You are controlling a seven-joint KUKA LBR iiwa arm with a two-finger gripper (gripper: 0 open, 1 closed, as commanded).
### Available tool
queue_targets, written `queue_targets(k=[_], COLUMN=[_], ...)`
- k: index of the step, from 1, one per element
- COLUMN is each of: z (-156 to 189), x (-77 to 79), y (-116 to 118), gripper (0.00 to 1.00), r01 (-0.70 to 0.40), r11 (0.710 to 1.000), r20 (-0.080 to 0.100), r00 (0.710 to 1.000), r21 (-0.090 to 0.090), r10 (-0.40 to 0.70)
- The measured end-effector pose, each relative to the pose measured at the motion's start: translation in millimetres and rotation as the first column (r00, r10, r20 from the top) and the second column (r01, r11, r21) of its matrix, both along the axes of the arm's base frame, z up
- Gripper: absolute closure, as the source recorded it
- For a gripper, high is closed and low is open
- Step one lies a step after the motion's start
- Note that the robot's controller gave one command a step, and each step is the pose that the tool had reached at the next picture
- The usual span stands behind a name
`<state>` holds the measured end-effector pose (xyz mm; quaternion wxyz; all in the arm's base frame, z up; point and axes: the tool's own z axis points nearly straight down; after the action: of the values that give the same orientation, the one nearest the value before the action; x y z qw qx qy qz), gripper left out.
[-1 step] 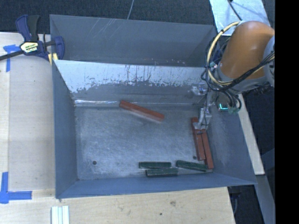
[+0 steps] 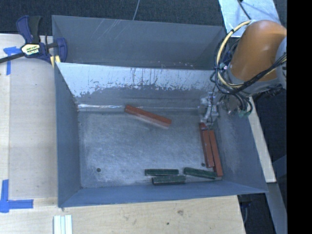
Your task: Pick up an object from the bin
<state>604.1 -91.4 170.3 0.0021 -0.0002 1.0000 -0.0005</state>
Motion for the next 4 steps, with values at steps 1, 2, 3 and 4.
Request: queue_targets(k=[1, 2, 3, 4], z=[0, -3, 8, 6], x=[0.0, -22.9, -8.7, -4.2], y=[0, -3, -13, -45], gripper=[1.00, 1.00, 1.00, 1.00], r01=[0.000, 0.111, 0.175, 0.231], r11=[1.000, 0.994, 0.985, 0.973], r20=[0.000, -0.002, 0.000, 0.002], r00=[1.000, 0.994, 0.985, 0.973], r21=[0.000, 0.002, 0.001, 0.002], r10=[0.000, -0.111, -0.175, -0.231])
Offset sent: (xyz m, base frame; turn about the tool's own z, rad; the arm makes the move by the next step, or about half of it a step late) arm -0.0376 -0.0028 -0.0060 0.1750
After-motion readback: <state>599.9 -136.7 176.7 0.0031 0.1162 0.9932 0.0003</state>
